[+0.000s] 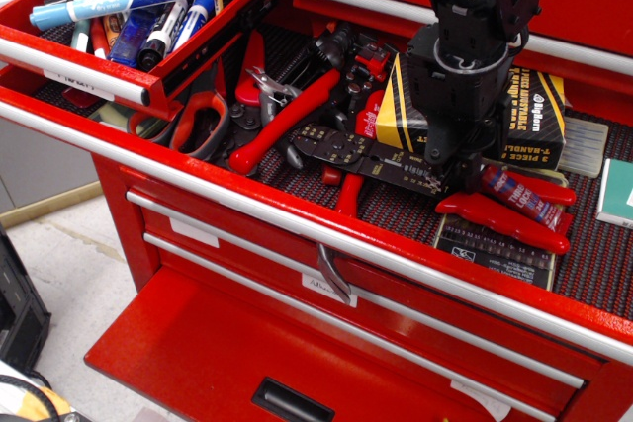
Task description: Pick up glue and put into drawer
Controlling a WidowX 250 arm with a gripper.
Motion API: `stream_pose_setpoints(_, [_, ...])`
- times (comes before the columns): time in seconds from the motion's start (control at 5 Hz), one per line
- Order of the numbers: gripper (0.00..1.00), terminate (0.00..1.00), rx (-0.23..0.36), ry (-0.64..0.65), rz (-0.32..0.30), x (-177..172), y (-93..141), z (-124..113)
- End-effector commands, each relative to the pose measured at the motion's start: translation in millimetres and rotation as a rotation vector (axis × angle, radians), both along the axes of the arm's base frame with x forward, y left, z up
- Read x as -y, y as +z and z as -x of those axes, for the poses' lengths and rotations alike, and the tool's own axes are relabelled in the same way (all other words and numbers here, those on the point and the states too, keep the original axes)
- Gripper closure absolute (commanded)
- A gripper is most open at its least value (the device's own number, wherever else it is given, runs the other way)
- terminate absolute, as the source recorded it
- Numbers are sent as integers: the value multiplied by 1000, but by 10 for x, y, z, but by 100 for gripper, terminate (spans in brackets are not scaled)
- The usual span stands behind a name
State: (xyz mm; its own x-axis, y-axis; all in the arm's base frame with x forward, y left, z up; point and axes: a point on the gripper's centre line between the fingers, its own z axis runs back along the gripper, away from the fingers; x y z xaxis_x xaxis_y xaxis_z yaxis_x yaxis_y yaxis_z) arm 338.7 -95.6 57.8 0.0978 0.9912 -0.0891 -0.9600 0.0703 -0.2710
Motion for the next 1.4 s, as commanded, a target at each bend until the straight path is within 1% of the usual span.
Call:
stream_pose_setpoints(0.0, [100, 0, 29, 6, 15, 34, 56, 41])
stream_pose_setpoints(0.2, [100, 0, -19, -60, -29, -34, 266, 71])
stream_pose_setpoints(0.4, [100, 0, -78, -175, -111, -338, 539, 97])
stream_pose_setpoints(0.6, [100, 0, -139, -332, -241, -763, 909, 105])
stream_pose_setpoints(0.8, [100, 0, -161, -526, -359, -1192, 1199, 92])
stream_pose_setpoints(1.0, [100, 0, -169, -692, -412, -1652, 1402, 33])
stream_pose_setpoints(1.2, [100, 0, -178, -799, -462, -2121, 1615, -26])
